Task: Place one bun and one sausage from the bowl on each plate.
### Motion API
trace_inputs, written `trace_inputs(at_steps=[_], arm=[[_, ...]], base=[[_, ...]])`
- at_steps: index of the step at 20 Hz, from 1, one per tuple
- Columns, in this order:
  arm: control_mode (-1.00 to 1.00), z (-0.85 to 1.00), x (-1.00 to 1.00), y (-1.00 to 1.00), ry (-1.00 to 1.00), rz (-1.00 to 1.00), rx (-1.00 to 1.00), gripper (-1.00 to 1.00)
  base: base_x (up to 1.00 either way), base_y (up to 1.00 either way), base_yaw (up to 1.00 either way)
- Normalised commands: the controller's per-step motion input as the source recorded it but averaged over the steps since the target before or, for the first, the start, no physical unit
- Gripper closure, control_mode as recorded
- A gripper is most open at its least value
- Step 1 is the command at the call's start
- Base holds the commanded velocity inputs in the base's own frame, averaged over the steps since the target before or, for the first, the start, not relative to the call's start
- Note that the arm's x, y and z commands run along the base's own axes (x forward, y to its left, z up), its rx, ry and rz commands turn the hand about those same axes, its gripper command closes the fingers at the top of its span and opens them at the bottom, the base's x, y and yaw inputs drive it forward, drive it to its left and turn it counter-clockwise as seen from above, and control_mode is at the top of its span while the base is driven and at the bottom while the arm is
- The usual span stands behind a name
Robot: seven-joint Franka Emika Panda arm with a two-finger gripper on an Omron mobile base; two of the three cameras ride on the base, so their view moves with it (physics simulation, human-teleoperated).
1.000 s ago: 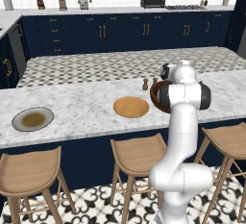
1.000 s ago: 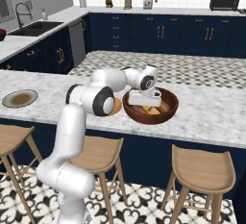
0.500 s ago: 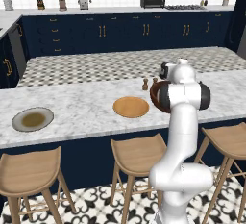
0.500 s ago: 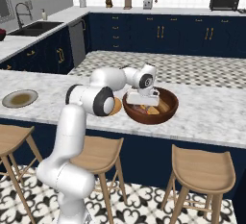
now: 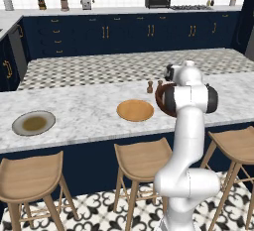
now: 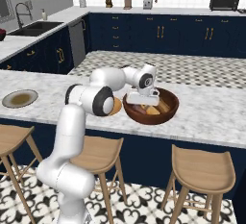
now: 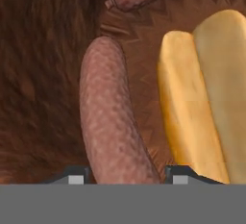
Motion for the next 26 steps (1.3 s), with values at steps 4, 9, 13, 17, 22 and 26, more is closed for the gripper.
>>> trace_inputs(at_steps=[4, 9, 13, 17, 22, 26], arm=[[-1.0, 0.94, 0.01, 0.04, -0.12, 0.0, -0.01, 1.0], [-1.0, 0.82, -0.35, 0.67, -0.21, -0.12, -0.12, 1.0], [-1.0, 0.21, -0.48, 1.0, -0.12, -0.3, -0.01, 1.0], [-1.0, -0.01, 0.0, 1.0, -0.1, -0.23, -0.06, 1.0], [-1.0, -0.08, 0.08, 1.0, -0.08, -0.23, -0.07, 1.0], [-1.0, -0.42, 0.36, 1.0, 0.01, -0.23, -0.17, 1.0]], base=[[0.0, 0.0, 0.0], [0.0, 0.0, 0.0], [0.0, 0.0, 0.0], [0.0, 0.0, 0.0], [0.0, 0.0, 0.0], [0.0, 0.0, 0.0]])
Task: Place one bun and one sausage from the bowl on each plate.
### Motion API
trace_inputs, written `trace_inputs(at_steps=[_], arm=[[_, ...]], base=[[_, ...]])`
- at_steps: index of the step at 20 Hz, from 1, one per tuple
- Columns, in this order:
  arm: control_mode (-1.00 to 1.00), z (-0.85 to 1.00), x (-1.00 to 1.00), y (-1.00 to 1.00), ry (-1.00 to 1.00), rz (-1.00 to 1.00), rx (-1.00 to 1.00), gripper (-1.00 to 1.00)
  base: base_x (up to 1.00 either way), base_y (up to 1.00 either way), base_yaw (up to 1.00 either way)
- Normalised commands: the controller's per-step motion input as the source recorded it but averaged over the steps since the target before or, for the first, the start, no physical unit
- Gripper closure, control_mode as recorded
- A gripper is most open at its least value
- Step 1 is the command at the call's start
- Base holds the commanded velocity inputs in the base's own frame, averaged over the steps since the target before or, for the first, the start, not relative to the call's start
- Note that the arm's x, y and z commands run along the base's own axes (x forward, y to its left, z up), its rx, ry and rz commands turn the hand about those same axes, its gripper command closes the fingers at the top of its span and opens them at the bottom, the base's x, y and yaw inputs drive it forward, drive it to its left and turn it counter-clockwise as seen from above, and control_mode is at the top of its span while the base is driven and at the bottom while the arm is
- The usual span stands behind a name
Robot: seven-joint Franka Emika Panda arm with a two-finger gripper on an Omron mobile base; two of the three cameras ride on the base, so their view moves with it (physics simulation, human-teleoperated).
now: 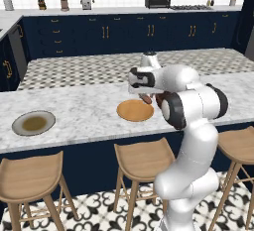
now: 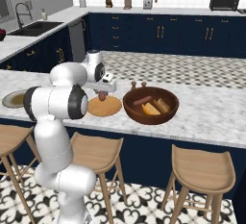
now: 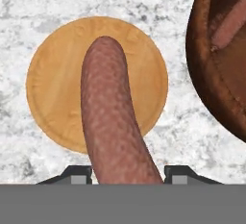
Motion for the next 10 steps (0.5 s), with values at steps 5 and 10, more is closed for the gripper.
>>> trace_inputs(at_steps=[5, 10], arm=[[-1.0, -0.41, 0.49, 0.68, 0.04, -0.18, -0.12, 1.0], [-1.0, -0.39, 0.18, 0.16, 0.06, -0.01, 0.0, 1.0]], base=[[0.0, 0.0, 0.0], [0.0, 0.0, 0.0]])
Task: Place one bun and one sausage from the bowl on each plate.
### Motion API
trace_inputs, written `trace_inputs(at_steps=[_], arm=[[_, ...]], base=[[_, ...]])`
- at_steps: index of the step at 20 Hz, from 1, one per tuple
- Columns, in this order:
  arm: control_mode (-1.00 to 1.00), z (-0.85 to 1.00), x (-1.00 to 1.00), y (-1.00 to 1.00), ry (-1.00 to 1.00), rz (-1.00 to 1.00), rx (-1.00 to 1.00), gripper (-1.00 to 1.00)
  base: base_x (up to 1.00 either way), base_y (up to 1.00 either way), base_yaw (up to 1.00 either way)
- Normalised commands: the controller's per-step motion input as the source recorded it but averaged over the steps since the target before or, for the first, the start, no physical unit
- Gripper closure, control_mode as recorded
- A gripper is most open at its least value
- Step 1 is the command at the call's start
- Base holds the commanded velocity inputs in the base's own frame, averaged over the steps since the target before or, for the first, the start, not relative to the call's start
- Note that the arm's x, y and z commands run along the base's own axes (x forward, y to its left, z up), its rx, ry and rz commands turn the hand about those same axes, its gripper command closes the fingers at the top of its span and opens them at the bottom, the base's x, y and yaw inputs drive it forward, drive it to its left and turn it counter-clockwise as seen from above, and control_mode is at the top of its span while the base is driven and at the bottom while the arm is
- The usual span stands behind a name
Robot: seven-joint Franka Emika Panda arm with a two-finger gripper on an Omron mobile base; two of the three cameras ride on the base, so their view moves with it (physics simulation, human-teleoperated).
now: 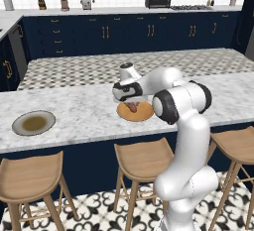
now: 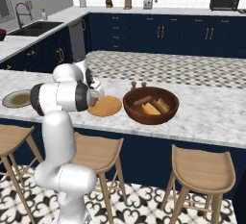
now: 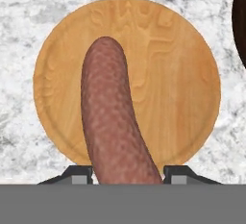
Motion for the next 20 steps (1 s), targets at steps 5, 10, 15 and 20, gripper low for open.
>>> trace_inputs(at_steps=[5, 10, 15, 20], arm=[[-1.0, -0.22, 0.08, -0.18, -0.02, -0.02, 0.02, 1.0], [-1.0, -0.39, 0.18, 0.03, -0.01, 0.01, 0.04, 1.0], [-1.0, -0.17, 0.03, 0.0, 0.0, 0.02, 0.01, -1.0], [-1.0, 0.0, 0.0, 0.0, 0.0, 0.01, 0.0, -1.0]], base=[[0.0, 0.0, 0.0], [0.0, 0.0, 0.0], [0.0, 0.0, 0.0], [0.0, 0.0, 0.0]])
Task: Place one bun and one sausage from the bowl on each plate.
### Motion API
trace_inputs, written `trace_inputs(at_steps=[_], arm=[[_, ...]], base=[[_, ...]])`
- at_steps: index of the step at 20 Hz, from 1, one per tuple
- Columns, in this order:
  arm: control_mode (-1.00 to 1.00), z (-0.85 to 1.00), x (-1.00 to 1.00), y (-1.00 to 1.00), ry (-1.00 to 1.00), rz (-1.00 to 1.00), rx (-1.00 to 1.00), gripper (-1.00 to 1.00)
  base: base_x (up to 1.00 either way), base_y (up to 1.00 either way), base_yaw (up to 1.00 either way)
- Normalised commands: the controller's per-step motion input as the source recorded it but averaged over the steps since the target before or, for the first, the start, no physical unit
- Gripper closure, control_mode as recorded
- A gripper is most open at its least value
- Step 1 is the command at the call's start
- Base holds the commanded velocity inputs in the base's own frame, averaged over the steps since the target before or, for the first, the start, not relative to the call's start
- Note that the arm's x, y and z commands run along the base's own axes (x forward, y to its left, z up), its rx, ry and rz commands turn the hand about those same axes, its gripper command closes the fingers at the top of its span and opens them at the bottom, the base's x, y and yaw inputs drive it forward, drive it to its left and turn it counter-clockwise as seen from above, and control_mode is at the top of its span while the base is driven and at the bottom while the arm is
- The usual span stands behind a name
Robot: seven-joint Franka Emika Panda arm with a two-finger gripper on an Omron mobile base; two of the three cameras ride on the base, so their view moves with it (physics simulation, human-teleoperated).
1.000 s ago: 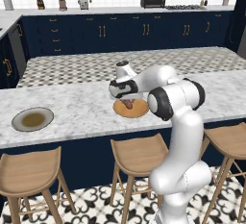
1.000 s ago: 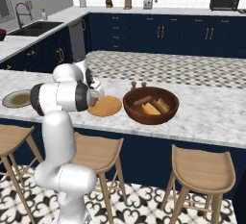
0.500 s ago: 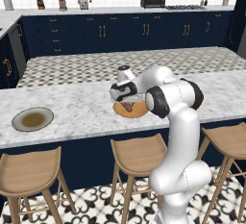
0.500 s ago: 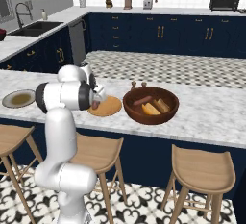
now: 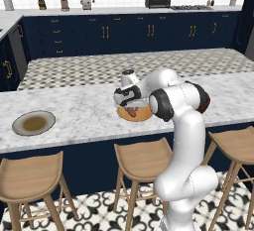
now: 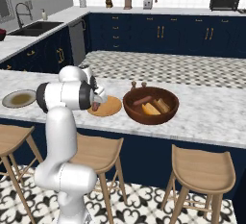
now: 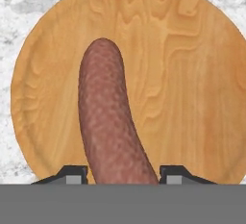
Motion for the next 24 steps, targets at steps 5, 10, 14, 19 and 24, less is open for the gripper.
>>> trace_inputs(at_steps=[5, 10, 14, 19, 24], arm=[[-1.0, 0.01, 0.0, -0.02, 0.0, 0.01, 0.0, -1.0], [-1.0, 0.39, 0.0, -0.08, -0.01, 0.0, 0.0, -1.0], [-1.0, 0.79, 0.0, -0.51, -0.02, 0.0, -0.01, -1.0], [-1.0, 0.46, 0.34, -0.96, 0.03, 0.05, -0.05, -1.0], [-1.0, 0.4, -0.01, -1.0, 0.05, 0.15, -0.12, -1.0]], base=[[0.0, 0.0, 0.0], [0.0, 0.0, 0.0], [0.0, 0.0, 0.0], [0.0, 0.0, 0.0], [0.0, 0.0, 0.0]])
